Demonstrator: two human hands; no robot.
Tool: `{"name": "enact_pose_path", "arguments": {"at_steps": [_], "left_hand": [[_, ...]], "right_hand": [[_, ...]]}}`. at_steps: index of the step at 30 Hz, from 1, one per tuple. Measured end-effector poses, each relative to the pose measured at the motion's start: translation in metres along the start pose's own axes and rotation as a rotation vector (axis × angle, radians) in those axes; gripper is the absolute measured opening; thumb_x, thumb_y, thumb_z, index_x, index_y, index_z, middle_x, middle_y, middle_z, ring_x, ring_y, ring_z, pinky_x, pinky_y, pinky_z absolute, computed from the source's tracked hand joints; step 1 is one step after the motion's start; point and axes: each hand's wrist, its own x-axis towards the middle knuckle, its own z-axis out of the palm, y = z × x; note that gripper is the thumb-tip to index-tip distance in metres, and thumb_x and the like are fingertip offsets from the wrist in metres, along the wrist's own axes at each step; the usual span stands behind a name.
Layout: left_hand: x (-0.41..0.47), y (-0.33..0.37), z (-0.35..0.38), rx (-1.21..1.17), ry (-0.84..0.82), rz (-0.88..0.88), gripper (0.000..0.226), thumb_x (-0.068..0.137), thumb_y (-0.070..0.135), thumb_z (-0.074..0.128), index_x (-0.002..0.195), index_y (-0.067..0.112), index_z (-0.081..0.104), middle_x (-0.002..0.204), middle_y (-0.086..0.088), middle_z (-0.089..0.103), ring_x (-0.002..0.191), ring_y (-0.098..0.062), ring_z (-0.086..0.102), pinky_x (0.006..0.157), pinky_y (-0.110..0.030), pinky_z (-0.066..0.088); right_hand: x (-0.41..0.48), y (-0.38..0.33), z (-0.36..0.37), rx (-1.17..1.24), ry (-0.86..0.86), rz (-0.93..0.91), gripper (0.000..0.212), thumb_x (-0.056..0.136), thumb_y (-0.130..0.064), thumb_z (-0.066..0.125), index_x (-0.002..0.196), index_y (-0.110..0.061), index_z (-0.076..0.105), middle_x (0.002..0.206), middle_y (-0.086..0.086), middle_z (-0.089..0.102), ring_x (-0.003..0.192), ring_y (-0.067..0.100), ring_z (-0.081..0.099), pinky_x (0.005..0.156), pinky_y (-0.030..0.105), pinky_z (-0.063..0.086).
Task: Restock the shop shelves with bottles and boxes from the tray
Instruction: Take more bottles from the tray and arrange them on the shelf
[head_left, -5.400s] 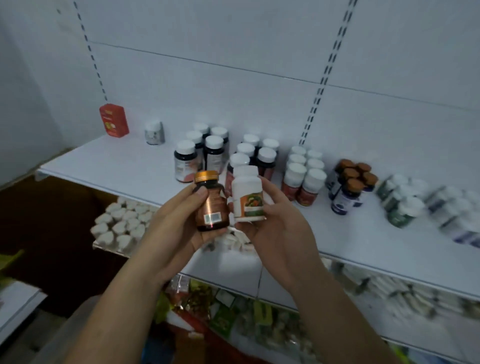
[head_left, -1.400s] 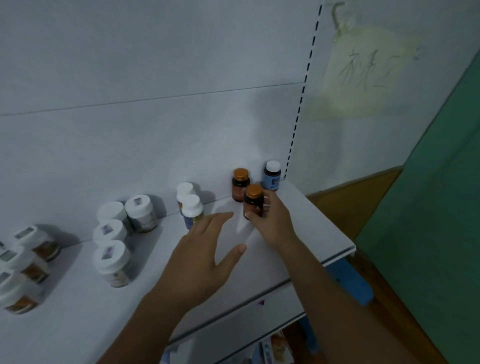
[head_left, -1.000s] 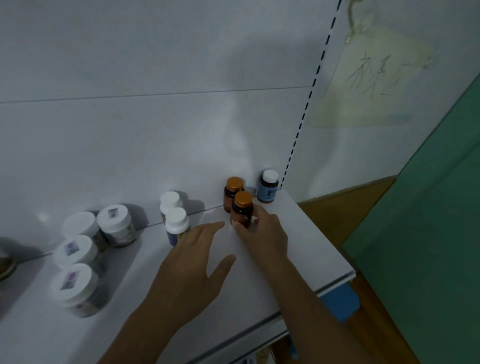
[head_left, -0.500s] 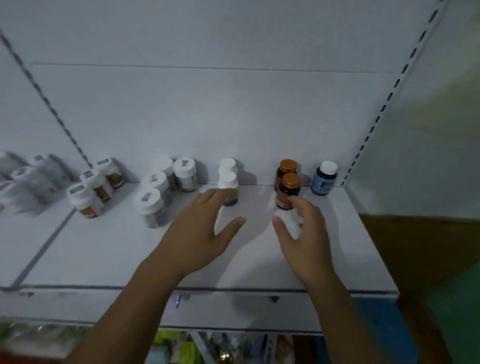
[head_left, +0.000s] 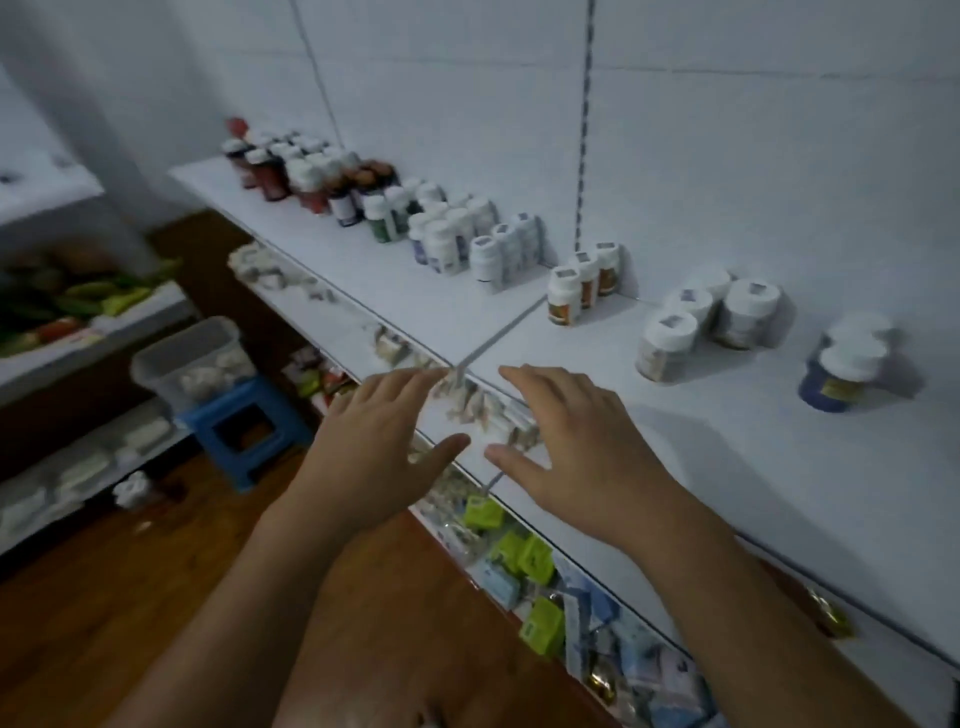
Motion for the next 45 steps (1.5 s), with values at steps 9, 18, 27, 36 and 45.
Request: {"name": "enact_pose_path", "arguments": {"at_steps": [9,18,27,36,45], "left_hand": [[-0.064,-0.223,-0.024,-0.029,0.102,-0.444,0.082,0.091,0.083,0.04,0.16,0.043,0.016,0.163,0.011,0.036,0.151,-0.018,0.034,0.121,-0.048,0.036],[-0.089,-0.411,-0.046,-0.022,0.177,-0.63,0.083,0.091,0.081,0.04,0.161,0.04,0.021,0.161,0.01,0.038,0.15,-0.018,0.035,0.124,-0.047,0.031],[-0.037,-0.526,-0.031,0.037,0.16,-0.663,0.086,0.091,0.081,0.039,0.163,0.038,0.019,0.163,0.01,0.034,0.152,-0.017,0.032,0.125,-0.046,0.032],[0.091,-0.634,-0.007,0.145,0.097,-0.764,0.085,0.092,0.083,0.038,0.162,0.038,0.022,0.166,0.009,0.034,0.152,-0.017,0.033,0.124,-0.045,0.03],[0.183,-0.746,0.005,0.072,0.105,-0.849,0.083,0.093,0.081,0.04,0.161,0.038,0.023,0.166,0.01,0.033,0.153,-0.016,0.032,0.124,-0.046,0.033]], "right_hand": [[0.163,-0.164,0.114,-0.041,-0.193,-0.277,0.075,0.098,-0.065,0.049,0.162,-0.034,0.023,0.162,-0.005,0.033,0.15,0.02,0.03,0.122,0.045,0.026],[0.292,-0.302,0.238,0.012,-0.273,-0.365,0.074,0.097,-0.066,0.052,0.16,-0.035,0.027,0.161,-0.008,0.035,0.15,0.017,0.029,0.123,0.046,0.025],[0.417,-0.345,0.312,-0.019,-0.304,-0.47,0.077,0.097,-0.067,0.052,0.161,-0.034,0.025,0.164,-0.008,0.033,0.153,0.018,0.027,0.125,0.047,0.021],[0.597,-0.339,0.387,-0.007,-0.367,-0.599,0.08,0.096,-0.069,0.051,0.161,-0.033,0.021,0.165,-0.006,0.031,0.152,0.02,0.028,0.126,0.049,0.021],[0.748,-0.357,0.457,0.016,-0.447,-0.611,0.076,0.097,-0.066,0.052,0.16,-0.034,0.026,0.164,-0.005,0.031,0.152,0.021,0.027,0.125,0.047,0.02]]}}
